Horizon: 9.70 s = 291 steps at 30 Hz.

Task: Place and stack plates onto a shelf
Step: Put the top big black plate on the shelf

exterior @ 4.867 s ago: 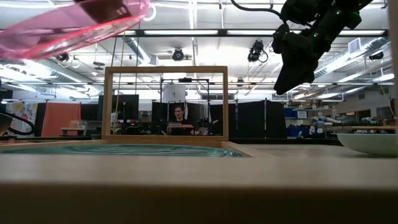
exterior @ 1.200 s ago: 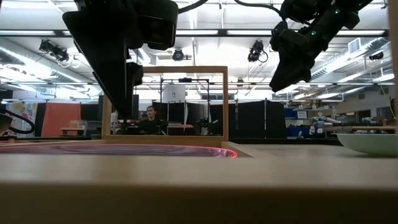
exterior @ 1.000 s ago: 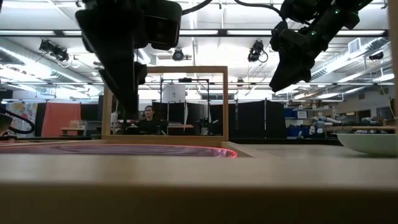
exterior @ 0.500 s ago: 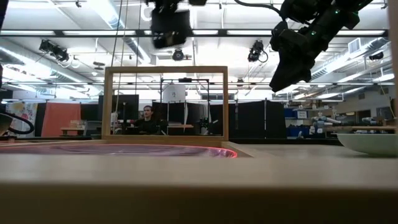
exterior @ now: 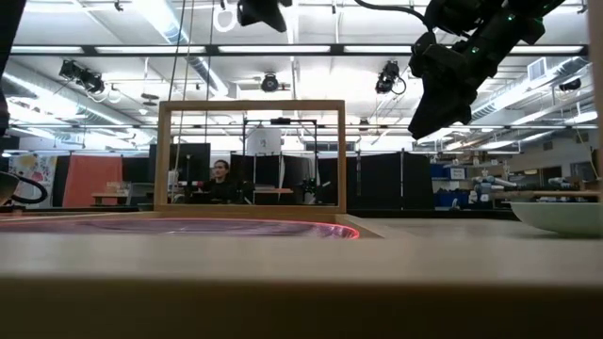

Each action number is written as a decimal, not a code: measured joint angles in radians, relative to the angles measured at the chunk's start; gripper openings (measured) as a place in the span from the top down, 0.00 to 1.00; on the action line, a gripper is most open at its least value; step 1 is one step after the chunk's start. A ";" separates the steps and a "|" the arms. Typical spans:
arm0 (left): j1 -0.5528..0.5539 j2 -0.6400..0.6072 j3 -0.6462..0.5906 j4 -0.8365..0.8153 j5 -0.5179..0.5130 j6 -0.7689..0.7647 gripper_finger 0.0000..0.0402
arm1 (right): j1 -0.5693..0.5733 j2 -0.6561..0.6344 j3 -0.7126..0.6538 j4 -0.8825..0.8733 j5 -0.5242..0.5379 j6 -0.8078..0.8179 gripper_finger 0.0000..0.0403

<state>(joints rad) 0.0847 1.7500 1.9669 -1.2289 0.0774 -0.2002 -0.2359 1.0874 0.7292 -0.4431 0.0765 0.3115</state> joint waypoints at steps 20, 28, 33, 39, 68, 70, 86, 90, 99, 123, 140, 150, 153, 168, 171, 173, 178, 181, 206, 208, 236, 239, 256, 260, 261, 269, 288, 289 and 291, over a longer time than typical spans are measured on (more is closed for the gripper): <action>0.663 0.000 0.062 -0.196 0.001 0.395 0.45 | 0.000 0.000 0.000 0.000 0.000 0.000 0.62; 0.878 0.001 -0.165 -0.132 0.001 0.423 0.45 | 0.000 0.000 0.000 0.000 0.000 0.000 0.62; 0.954 0.002 -0.361 -0.013 0.001 0.422 0.45 | 0.000 0.000 0.000 0.000 0.000 0.000 0.62; 0.987 0.002 -0.569 0.114 0.004 0.422 0.45 | 0.000 0.000 0.000 0.000 0.000 0.000 0.62; 0.958 0.004 -0.881 0.344 0.052 0.210 0.45 | 0.000 0.000 0.000 0.000 0.000 0.000 0.62; 0.958 0.017 -0.881 0.343 0.053 0.189 0.45 | 0.000 0.000 0.000 0.000 0.000 0.000 0.62; 0.937 0.118 -0.877 0.332 0.077 0.177 0.47 | 0.000 0.000 0.000 0.000 0.000 0.000 0.62; 0.938 0.119 -0.878 0.331 0.073 0.177 0.54 | 0.000 0.000 0.000 0.000 0.000 0.000 0.62; 0.938 0.120 -0.879 0.332 0.068 0.183 0.68 | 0.000 0.000 0.000 0.000 0.000 0.000 0.62; 0.939 0.123 -0.881 0.330 0.096 0.185 0.87 | 0.000 0.000 0.000 0.000 0.001 0.000 0.62; 0.940 0.126 -0.790 0.250 0.084 0.186 0.94 | 0.000 0.000 0.000 0.000 0.001 0.000 0.62; 0.940 0.126 -0.662 0.197 0.074 0.185 0.96 | 0.000 0.000 0.000 0.000 0.001 -0.001 0.62; 0.940 0.126 -0.607 0.163 0.046 0.185 0.96 | 0.000 0.000 0.000 0.000 0.001 -0.001 0.62; 0.937 0.124 -0.499 0.072 -0.098 0.186 0.96 | 0.000 0.000 0.000 0.000 0.035 -0.002 0.62; 0.936 0.124 -0.499 0.071 -0.102 0.186 0.96 | 0.000 0.000 0.000 0.000 0.034 -0.002 0.62; 0.937 0.124 -0.499 0.071 -0.105 0.186 0.96 | 0.000 0.000 0.000 0.000 0.034 -0.002 0.62; 0.937 0.123 -0.499 0.042 -0.117 0.187 0.96 | 0.000 0.000 0.000 0.000 0.034 -0.002 0.62; 0.936 0.122 -0.499 -0.002 -0.155 0.189 0.96 | 0.000 0.000 0.000 0.000 0.034 -0.002 0.62; 0.786 0.122 -0.500 -0.050 -0.249 0.291 0.96 | 0.000 0.000 0.000 0.000 0.034 -0.002 0.62; 0.780 0.122 -0.500 -0.050 -0.249 0.296 0.96 | 0.000 0.000 0.000 0.000 0.034 -0.002 0.62; 0.793 -0.184 -0.501 -0.084 -0.080 0.271 0.96 | 0.000 0.000 0.000 0.000 0.034 -0.001 0.62; 0.793 -0.234 -0.501 -0.084 -0.039 0.260 0.96 | 0.000 0.000 0.000 0.000 0.034 -0.001 0.62; 0.695 -0.434 -0.501 -0.078 0.245 0.075 0.96 | 0.000 0.000 0.000 0.000 0.034 -0.001 0.62; 0.594 -0.445 -0.500 -0.082 0.256 0.006 0.96 | 0.000 0.000 0.000 0.000 0.034 -0.001 0.62; 0.566 -0.444 -0.500 -0.084 0.259 -0.011 0.96 | 0.000 0.000 0.000 0.000 0.034 -0.001 0.62; 0.325 -0.444 -0.500 -0.084 0.278 -0.176 0.96 | 0.000 0.000 0.000 0.000 0.034 -0.001 0.62; -0.203 -0.441 -0.500 -0.084 0.037 -0.894 0.96 | 0.000 0.000 0.000 0.000 0.034 0.000 0.62; -0.223 -0.441 -0.500 -0.083 0.015 -0.944 0.96 | 0.000 0.000 0.000 0.000 0.034 0.000 0.62; -0.266 -0.441 -0.500 -0.084 -0.027 -1.049 0.96 | 0.000 0.000 0.000 0.000 0.034 0.000 0.62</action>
<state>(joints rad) -0.1817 1.3090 1.4670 -1.3125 0.0501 -1.2496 -0.2359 1.0871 0.7292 -0.4427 0.1104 0.3111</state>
